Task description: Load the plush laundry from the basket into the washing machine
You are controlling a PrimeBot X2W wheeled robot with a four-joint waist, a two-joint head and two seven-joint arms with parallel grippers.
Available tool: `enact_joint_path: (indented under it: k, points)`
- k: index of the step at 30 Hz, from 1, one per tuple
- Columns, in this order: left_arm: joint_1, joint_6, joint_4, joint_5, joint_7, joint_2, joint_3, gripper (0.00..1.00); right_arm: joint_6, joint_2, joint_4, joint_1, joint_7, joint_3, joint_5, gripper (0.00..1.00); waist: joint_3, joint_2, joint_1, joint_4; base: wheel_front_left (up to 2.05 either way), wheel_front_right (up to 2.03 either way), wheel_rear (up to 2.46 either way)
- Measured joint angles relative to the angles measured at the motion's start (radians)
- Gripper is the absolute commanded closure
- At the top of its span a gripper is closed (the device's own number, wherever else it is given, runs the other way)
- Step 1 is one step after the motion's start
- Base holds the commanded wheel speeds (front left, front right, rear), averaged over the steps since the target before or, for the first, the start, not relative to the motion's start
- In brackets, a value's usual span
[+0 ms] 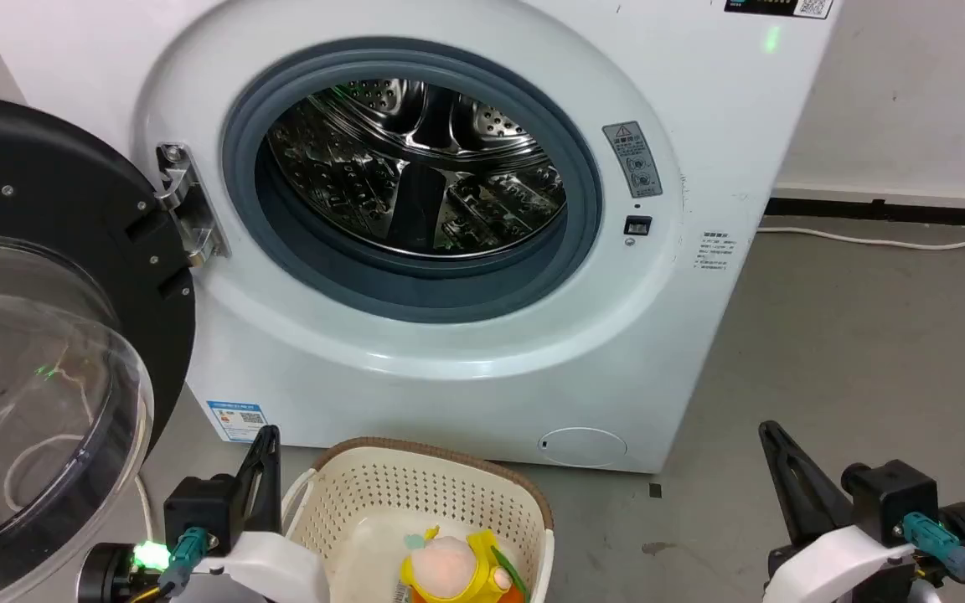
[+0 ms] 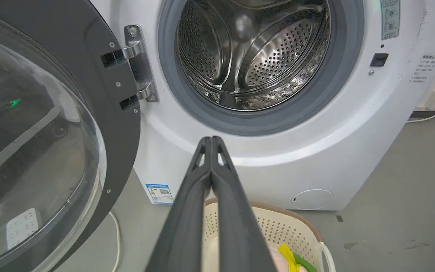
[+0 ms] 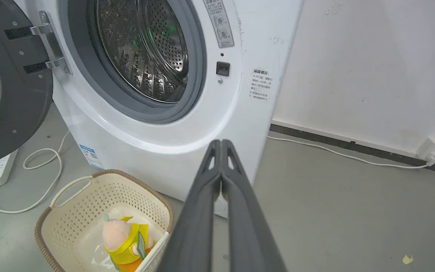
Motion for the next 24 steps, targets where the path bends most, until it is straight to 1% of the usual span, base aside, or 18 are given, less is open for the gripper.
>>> enact_joint_path:
  k: [24]
  points:
    - [0.000,0.000,0.000,0.000,0.000,0.000,0.000,1.00,0.000,0.000,0.000,0.000,0.000,0.000,0.000,1.00,0.000,0.0001,0.0000,0.000,0.00,0.00,0.00]
